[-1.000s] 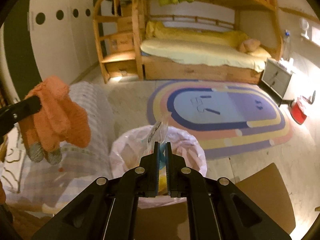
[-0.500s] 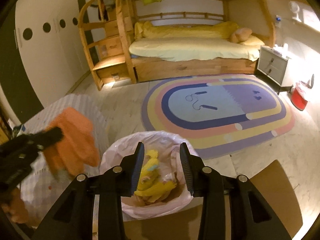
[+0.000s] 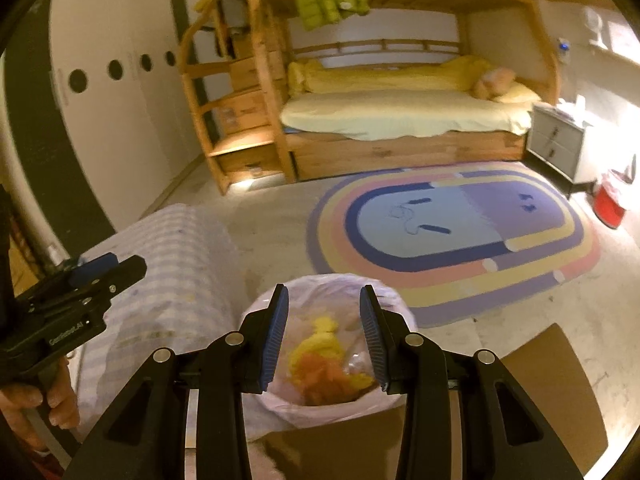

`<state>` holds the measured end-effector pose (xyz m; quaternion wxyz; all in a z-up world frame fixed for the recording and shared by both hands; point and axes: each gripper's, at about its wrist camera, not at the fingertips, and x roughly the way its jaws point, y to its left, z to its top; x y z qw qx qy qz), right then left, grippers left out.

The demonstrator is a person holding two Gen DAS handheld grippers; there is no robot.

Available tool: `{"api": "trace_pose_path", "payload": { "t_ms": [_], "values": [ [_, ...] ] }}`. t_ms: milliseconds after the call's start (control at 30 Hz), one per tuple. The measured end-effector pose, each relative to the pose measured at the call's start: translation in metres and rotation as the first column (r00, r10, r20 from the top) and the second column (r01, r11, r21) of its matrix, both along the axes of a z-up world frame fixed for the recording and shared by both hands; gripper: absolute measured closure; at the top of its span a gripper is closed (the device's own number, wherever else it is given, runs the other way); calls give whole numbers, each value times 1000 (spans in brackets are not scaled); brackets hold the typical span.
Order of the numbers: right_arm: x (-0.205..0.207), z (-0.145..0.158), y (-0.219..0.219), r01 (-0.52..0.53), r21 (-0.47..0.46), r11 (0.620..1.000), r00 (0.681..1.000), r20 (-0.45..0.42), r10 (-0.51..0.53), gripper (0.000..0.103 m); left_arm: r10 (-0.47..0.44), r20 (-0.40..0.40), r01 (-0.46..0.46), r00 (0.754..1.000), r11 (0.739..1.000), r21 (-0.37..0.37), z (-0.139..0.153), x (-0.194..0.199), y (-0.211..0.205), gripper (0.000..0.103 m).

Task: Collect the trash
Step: 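Return the right tool to the table and grasp the white paper strip with brown lines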

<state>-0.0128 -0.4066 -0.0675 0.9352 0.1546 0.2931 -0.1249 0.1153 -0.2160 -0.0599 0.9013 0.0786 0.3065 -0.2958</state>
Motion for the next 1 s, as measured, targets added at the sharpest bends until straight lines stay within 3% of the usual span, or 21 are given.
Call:
{"api": "trace_pose_path", "payload": {
  "t_ms": [333, 433, 567, 767, 867, 1000],
  "values": [
    [13, 35, 120, -246, -50, 968, 968, 41, 248, 64, 168, 52, -167, 984, 986, -23, 31, -43, 134, 32],
    [26, 40, 171, -340, -66, 938, 939, 30, 342, 64, 268, 84, -268, 960, 963, -17, 32, -50, 187, 32],
    [47, 35, 230, -448, -75, 891, 893, -4, 449, 64, 412, 116, -417, 904, 909, 23, 27, -54, 260, 32],
    [66, 21, 303, -581, -92, 809, 814, -85, 575, 63, 558, 83, -561, 826, 827, 24, 24, -51, 331, 32],
    [66, 10, 325, -617, -97, 781, 786, -115, 607, 63, 581, 70, -584, 811, 811, 34, 20, -49, 345, 32],
    [65, -14, 348, -634, -109, 766, 770, -177, 613, 63, 573, 67, -576, 817, 816, 47, 18, -46, 351, 32]
  ]
}}
